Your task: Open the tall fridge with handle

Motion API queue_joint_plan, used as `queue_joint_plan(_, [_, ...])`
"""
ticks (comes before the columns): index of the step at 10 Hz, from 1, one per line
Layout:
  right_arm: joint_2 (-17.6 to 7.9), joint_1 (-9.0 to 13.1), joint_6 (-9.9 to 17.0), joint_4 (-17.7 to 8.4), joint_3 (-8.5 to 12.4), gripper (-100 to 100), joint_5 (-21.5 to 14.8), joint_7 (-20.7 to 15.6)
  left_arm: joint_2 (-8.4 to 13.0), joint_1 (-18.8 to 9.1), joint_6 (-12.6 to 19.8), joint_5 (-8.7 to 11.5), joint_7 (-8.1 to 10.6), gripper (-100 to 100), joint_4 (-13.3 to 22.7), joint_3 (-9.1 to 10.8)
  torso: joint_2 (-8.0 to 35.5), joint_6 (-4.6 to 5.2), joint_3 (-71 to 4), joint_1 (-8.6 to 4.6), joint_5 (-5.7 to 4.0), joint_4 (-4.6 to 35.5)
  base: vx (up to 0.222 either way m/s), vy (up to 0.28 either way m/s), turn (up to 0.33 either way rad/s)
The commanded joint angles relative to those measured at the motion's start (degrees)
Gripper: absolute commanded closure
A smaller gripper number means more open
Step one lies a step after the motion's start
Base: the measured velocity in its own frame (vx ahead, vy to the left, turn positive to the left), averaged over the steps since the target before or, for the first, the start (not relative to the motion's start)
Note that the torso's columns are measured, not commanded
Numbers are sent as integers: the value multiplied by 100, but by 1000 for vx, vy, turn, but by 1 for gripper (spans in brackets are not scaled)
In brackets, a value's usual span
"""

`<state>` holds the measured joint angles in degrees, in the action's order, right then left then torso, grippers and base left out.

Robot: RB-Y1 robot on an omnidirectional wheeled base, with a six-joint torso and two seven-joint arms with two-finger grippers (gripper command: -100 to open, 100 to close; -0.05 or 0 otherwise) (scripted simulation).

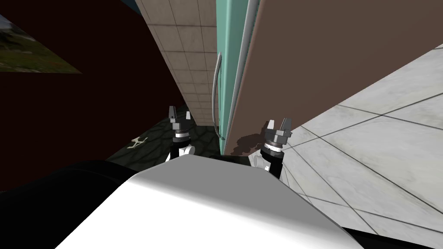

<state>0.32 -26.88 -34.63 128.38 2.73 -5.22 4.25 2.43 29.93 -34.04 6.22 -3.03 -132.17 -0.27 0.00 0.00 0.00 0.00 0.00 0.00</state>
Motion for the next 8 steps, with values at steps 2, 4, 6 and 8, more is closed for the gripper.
queue_joint_plan(2, [0,0,0,0,0,0,0,0,0,0,0,0,0,0,0,0,597,0,-1200,0,0,600,0,0,0])
queue_joint_plan(4, [0,0,0,1,0,0,0,0,0,0,0,0,0,0,-1,0,1422,0,-2850,0,0,1424,0,0,0])
queue_joint_plan(6, [0,0,0,1,0,0,0,0,0,0,0,0,0,0,-1,0,2269,0,-4536,0,0,2268,0,0,0])
queue_joint_plan(8, [0,0,0,2,0,0,0,0,0,0,0,0,0,0,-2,0,3116,0,-6227,0,0,3114,0,0,0])
